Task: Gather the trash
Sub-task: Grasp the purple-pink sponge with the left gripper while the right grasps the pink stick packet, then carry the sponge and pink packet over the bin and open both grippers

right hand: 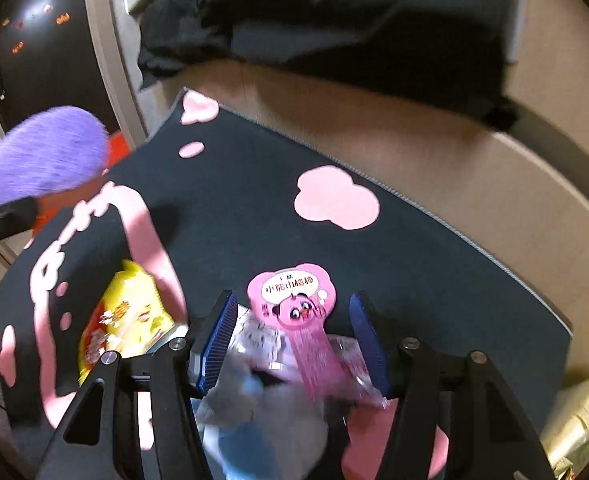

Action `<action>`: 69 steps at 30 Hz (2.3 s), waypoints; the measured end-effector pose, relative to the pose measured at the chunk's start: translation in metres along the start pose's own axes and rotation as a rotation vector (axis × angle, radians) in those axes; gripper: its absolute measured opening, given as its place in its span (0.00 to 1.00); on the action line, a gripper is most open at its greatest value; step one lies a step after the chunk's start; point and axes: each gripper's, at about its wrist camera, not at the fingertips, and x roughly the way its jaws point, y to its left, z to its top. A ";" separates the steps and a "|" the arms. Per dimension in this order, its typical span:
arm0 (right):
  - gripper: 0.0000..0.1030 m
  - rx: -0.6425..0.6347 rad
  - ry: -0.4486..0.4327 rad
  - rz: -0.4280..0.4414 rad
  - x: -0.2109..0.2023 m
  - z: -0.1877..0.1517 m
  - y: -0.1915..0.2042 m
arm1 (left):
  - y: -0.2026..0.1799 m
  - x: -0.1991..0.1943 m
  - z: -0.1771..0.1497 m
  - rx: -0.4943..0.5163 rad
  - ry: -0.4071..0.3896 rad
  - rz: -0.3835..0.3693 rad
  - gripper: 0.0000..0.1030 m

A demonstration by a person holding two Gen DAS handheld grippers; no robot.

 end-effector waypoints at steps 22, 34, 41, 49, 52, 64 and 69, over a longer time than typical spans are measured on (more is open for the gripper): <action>0.43 0.028 -0.081 -0.045 -0.061 -0.023 -0.003 | -0.057 -0.019 -0.009 0.138 -0.086 0.010 0.36; 0.43 0.111 -0.269 -0.145 -0.189 -0.056 -0.035 | -0.156 -0.045 -0.007 0.246 -0.156 -0.061 0.36; 0.43 0.145 -0.358 -0.230 -0.249 -0.082 -0.058 | -0.213 -0.052 -0.011 0.299 -0.171 -0.120 0.36; 0.43 0.229 -0.394 -0.321 -0.293 -0.119 -0.103 | -0.285 -0.046 -0.024 0.356 -0.152 -0.210 0.36; 0.43 0.262 -0.396 -0.354 -0.305 -0.137 -0.120 | -0.309 -0.037 -0.032 0.377 -0.130 -0.237 0.36; 0.43 0.413 -0.374 -0.417 -0.314 -0.183 -0.188 | -0.380 0.014 -0.057 0.444 -0.055 -0.276 0.36; 0.43 0.429 -0.354 -0.414 -0.302 -0.186 -0.204 | -0.390 0.034 -0.059 0.440 -0.019 -0.282 0.36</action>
